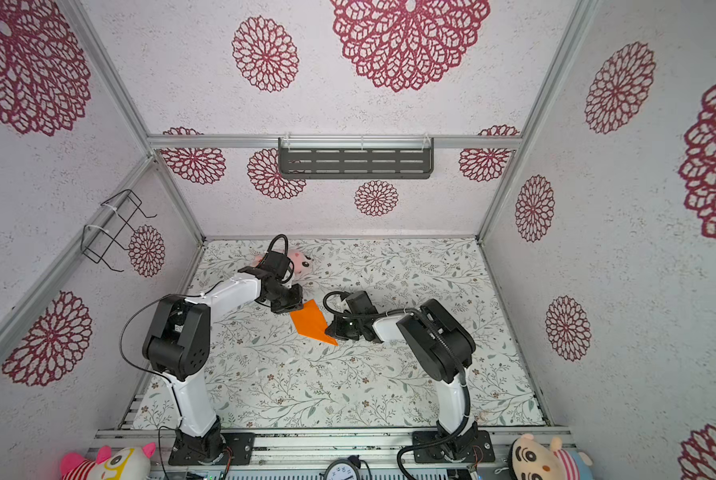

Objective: Fold a paper plane with a square sheet of paper (pick it up from the middle)

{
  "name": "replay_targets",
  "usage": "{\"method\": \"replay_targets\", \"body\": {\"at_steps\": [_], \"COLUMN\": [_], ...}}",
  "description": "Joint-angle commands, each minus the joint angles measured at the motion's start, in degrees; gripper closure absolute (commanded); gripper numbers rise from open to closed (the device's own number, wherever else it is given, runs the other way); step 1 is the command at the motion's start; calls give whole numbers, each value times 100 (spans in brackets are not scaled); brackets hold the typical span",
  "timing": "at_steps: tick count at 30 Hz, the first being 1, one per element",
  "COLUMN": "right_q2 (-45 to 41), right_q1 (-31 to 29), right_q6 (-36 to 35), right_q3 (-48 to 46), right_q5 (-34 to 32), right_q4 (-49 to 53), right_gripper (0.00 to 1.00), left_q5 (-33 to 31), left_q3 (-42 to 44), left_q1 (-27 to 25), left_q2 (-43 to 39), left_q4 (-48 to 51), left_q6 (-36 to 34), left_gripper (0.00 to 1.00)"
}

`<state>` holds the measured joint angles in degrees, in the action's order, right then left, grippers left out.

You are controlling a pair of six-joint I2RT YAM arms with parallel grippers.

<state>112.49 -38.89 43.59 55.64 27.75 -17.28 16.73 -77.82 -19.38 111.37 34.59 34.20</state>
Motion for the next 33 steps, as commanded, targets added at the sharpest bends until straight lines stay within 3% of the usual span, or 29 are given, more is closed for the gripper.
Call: {"method": "replay_targets", "body": {"at_steps": [1, 14, 25, 33], "right_q2": [149, -134, 599, 852], "right_q1": [-4, -28, -153, -189], "right_q6": [-5, -193, -9, -33], "right_q3": [-165, 286, 1501, 1761], "right_q5": [-262, -5, 145, 149], "right_q4": [840, 719, 804, 1046], "right_gripper": [94, 94, 95, 95], "left_q5": [398, -114, -260, -434], "left_q3": [31, 157, 276, 303], "left_q1": [-1, 2, -10, -5], "left_q2": [406, 725, 732, 735], "left_q4": [-315, 11, 63, 143], "left_q6": [144, 26, 20, 61], "left_gripper": [99, 100, 100, 100]}}
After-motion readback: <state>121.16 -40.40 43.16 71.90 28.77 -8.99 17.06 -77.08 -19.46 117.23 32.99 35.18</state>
